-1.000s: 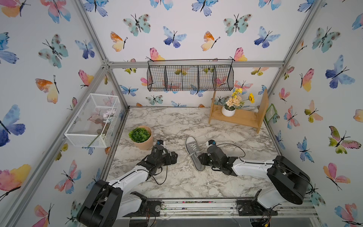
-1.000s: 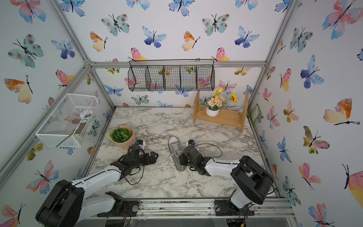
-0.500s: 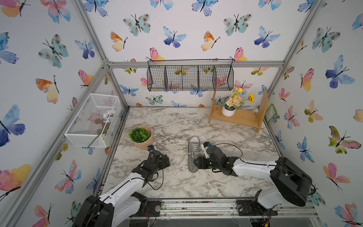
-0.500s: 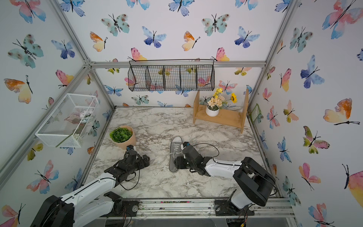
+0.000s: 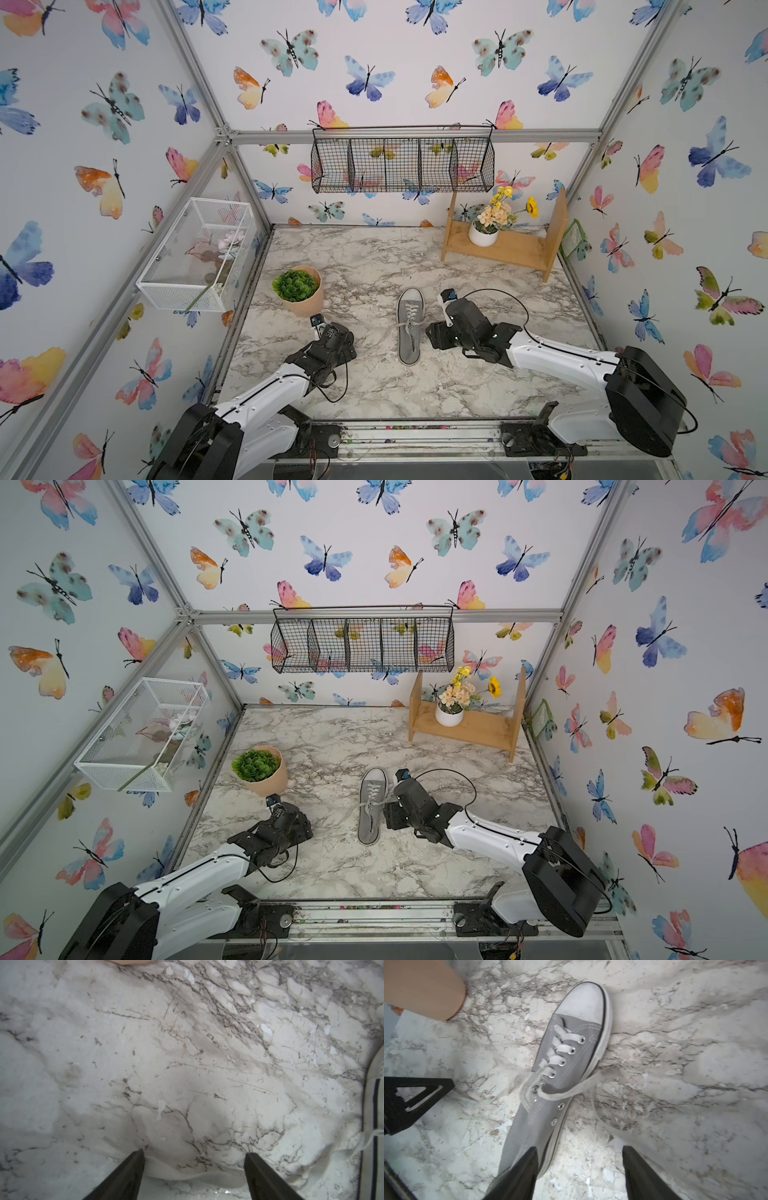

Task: Tie the shoes
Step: Move the shoe to the center of the board, then cross the shoelace with the shoelace.

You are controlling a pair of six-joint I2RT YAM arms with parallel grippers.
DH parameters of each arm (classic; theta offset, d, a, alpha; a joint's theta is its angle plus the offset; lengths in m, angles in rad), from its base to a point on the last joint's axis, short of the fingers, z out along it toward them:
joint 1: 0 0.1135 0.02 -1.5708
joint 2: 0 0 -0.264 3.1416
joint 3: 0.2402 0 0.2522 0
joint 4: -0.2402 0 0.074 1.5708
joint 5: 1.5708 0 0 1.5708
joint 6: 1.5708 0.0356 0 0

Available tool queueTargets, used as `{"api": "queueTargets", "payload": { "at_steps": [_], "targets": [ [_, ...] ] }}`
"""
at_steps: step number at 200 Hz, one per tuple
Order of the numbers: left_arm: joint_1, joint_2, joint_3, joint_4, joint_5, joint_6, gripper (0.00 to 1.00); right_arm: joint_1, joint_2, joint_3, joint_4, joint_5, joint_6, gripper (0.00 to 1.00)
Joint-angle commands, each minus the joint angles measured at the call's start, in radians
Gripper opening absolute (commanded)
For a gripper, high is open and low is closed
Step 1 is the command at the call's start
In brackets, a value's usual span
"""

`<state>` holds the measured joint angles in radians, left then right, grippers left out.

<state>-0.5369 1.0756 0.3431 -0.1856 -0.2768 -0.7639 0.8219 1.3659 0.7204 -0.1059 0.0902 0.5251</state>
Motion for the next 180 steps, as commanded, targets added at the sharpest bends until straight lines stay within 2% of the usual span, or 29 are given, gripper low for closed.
{"api": "queueTargets", "payload": {
  "at_steps": [1,30,89,128,180],
  "targets": [
    [-0.03,0.053,0.024,-0.047,-0.07,-0.031,0.75,-0.051,-0.035,-0.018,-0.043,0.052,-0.038,0.67],
    [-0.043,0.059,0.019,-0.052,-0.075,-0.051,0.62,-0.103,-0.039,-0.06,-0.03,0.015,-0.024,0.68],
    [-0.064,0.074,0.026,-0.042,-0.093,-0.05,0.23,-0.112,-0.005,-0.084,-0.039,-0.004,-0.004,0.68],
    [-0.064,0.044,0.07,-0.065,-0.133,0.005,0.0,-0.112,-0.001,-0.079,-0.063,-0.01,-0.016,0.68],
    [-0.067,-0.031,0.112,-0.125,-0.185,0.035,0.0,-0.118,0.027,-0.079,-0.076,-0.033,-0.015,0.68]
  ]
}}
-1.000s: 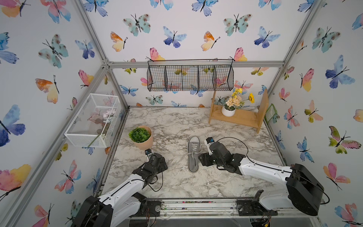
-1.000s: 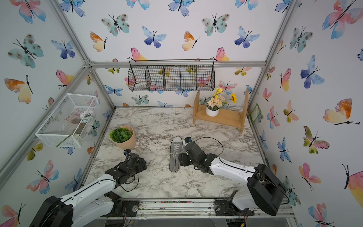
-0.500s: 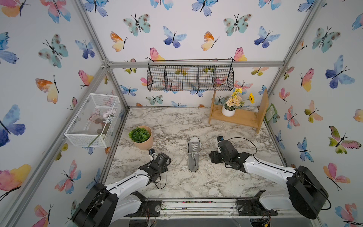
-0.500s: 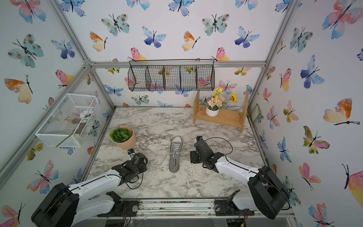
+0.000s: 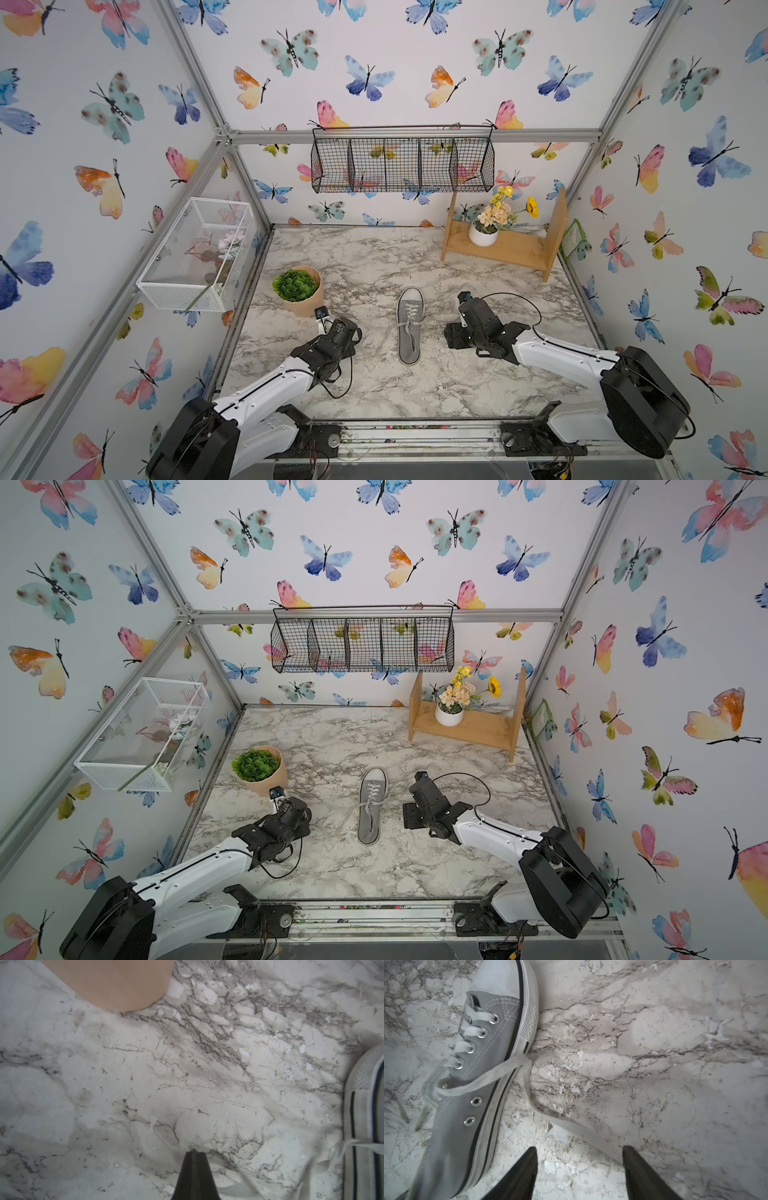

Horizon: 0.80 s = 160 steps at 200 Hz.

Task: Tie the shoes
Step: Cross the shoelace with the shoelace.

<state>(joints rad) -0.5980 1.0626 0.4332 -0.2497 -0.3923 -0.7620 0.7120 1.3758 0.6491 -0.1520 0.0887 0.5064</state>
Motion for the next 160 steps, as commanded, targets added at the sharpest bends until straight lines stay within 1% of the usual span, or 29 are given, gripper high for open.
{"api": "queueTargets", "payload": {
  "at_steps": [1,36,84,136,160],
  "targets": [
    [-0.006,-0.018,0.023,-0.062,-0.071,0.033,0.0,-0.008,0.017,-0.008,-0.028,-0.032,0.005,0.68],
    [-0.006,-0.015,0.03,-0.068,-0.055,0.042,0.0,-0.008,0.055,-0.008,-0.009,-0.066,0.033,0.66],
    [-0.005,-0.009,0.036,-0.053,-0.053,0.074,0.0,-0.008,0.082,-0.005,-0.073,0.031,-0.004,0.67],
    [-0.005,0.001,0.075,-0.021,-0.048,0.129,0.0,-0.008,0.112,0.033,-0.137,0.093,-0.046,0.67],
    [-0.005,-0.003,0.088,-0.012,-0.047,0.15,0.0,-0.009,0.108,0.033,-0.13,0.109,-0.046,0.68]
  ]
}}
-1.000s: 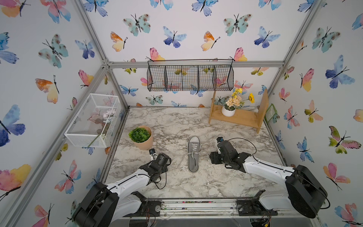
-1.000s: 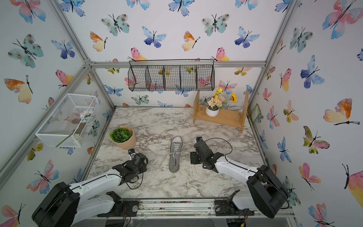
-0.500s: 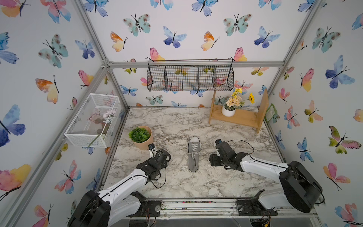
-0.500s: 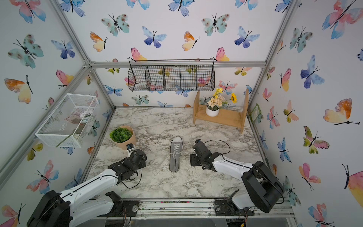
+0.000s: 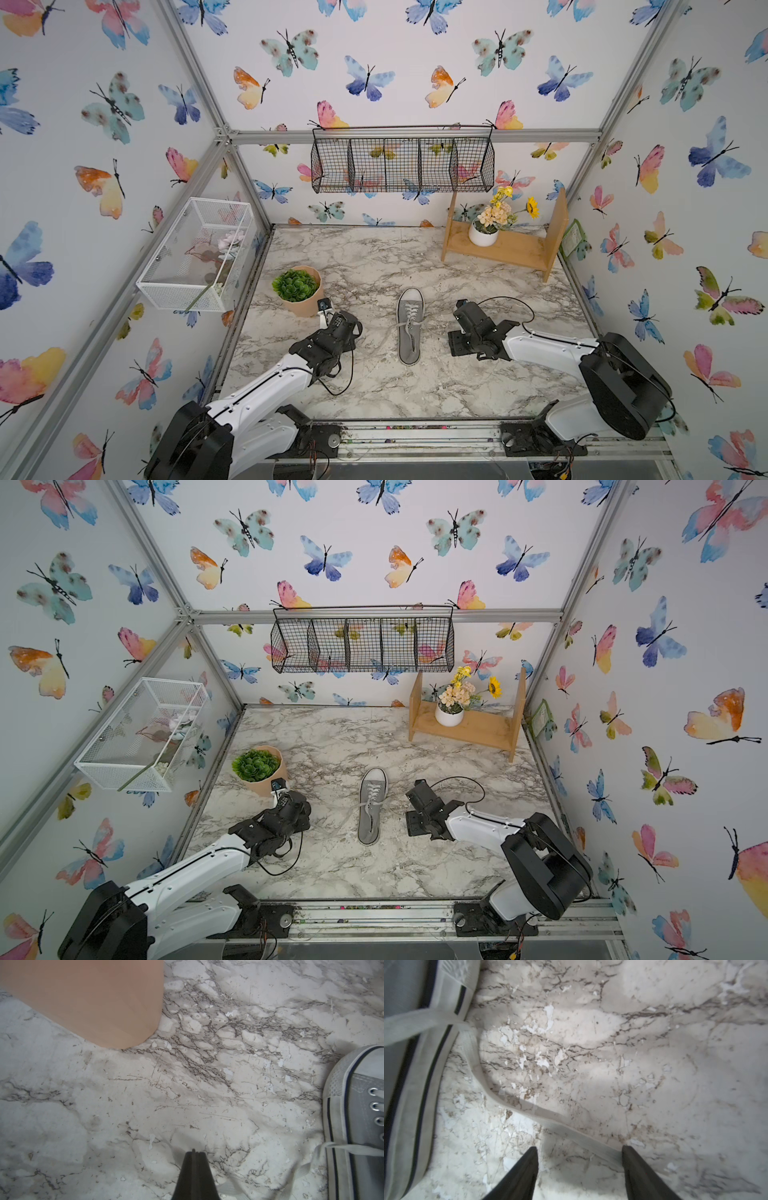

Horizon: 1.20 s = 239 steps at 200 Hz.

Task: Tie the shoes
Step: Cross the shoelace with the shoelace.

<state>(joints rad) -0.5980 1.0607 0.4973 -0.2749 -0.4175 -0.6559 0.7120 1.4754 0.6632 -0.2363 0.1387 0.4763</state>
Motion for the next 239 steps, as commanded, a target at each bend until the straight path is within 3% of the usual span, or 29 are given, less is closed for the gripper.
{"api": "queueTargets", "payload": {
  "at_steps": [1,56,132,165,239],
  "targets": [
    [-0.005,-0.001,0.024,0.014,-0.021,0.045,0.0,-0.009,0.01,0.02,-0.046,0.059,-0.016,0.68],
    [-0.005,-0.011,0.048,0.04,-0.023,0.095,0.0,-0.017,0.091,0.048,-0.028,0.064,-0.01,0.65],
    [0.007,-0.05,0.055,0.074,-0.011,0.163,0.0,-0.022,0.084,0.047,0.01,0.116,-0.008,0.11],
    [0.008,-0.062,0.067,0.084,0.001,0.171,0.0,-0.022,0.036,0.049,0.02,0.125,-0.009,0.03],
    [0.016,-0.119,0.152,0.086,0.044,0.212,0.0,-0.023,-0.152,0.19,0.032,0.115,-0.062,0.03]
  ]
}}
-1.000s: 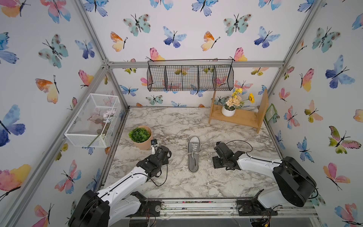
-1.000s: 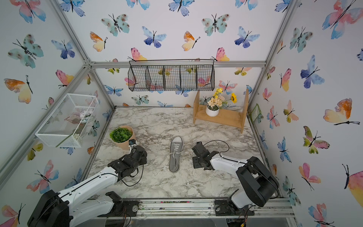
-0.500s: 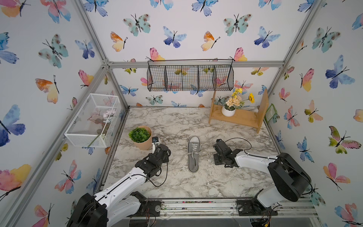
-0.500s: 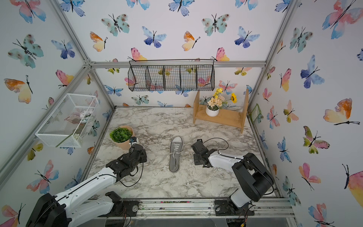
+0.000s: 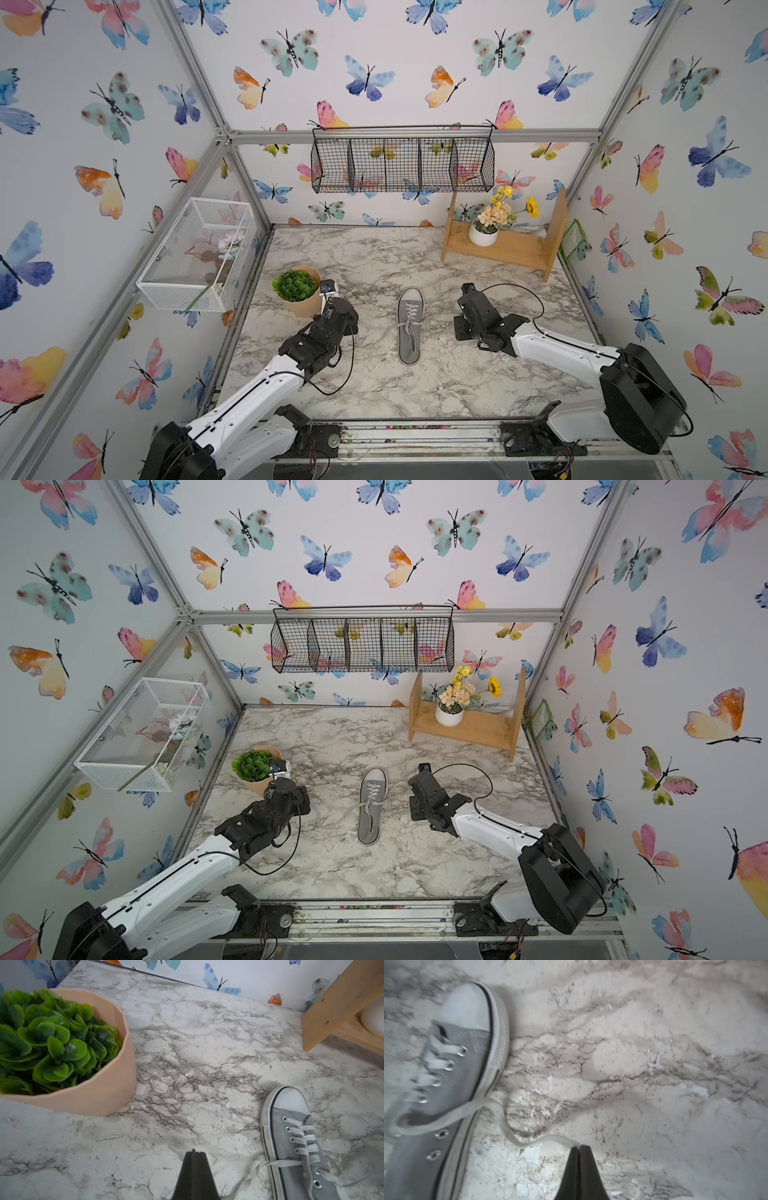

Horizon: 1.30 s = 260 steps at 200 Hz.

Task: Tie the shoes
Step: Cross the shoelace with the shoelace.

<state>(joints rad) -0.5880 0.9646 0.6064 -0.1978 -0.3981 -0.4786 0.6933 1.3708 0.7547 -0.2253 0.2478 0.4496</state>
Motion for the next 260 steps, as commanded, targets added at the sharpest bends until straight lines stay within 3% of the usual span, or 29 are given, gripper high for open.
{"api": "queueTargets", "payload": {
  "at_steps": [1,34,61,75,92,118,198,260],
  "targets": [
    [0.006,-0.023,0.044,0.008,0.024,0.035,0.0,-0.005,-0.048,0.103,0.022,0.002,-0.036,0.03],
    [0.008,-0.026,0.063,-0.015,0.007,0.051,0.0,-0.005,-0.044,0.243,0.058,-0.071,-0.064,0.03],
    [0.008,-0.021,0.015,-0.046,-0.034,-0.024,0.0,-0.004,-0.001,0.309,0.058,-0.073,-0.084,0.03],
    [0.008,-0.012,-0.025,-0.064,-0.068,-0.064,0.19,-0.005,0.017,0.317,0.061,-0.079,-0.091,0.03],
    [0.008,0.019,-0.078,-0.053,-0.072,-0.105,0.49,-0.005,0.033,0.313,0.073,-0.095,-0.091,0.03],
    [0.008,0.133,-0.109,-0.034,-0.034,-0.143,0.62,-0.005,0.046,0.298,0.085,-0.113,-0.092,0.03],
    [0.007,0.393,-0.057,0.085,-0.001,-0.114,0.65,-0.005,0.036,0.251,0.109,-0.122,-0.1,0.03],
    [0.005,0.482,-0.042,0.137,0.008,-0.12,0.61,-0.005,0.036,0.228,0.118,-0.137,-0.101,0.03]
  ]
}}
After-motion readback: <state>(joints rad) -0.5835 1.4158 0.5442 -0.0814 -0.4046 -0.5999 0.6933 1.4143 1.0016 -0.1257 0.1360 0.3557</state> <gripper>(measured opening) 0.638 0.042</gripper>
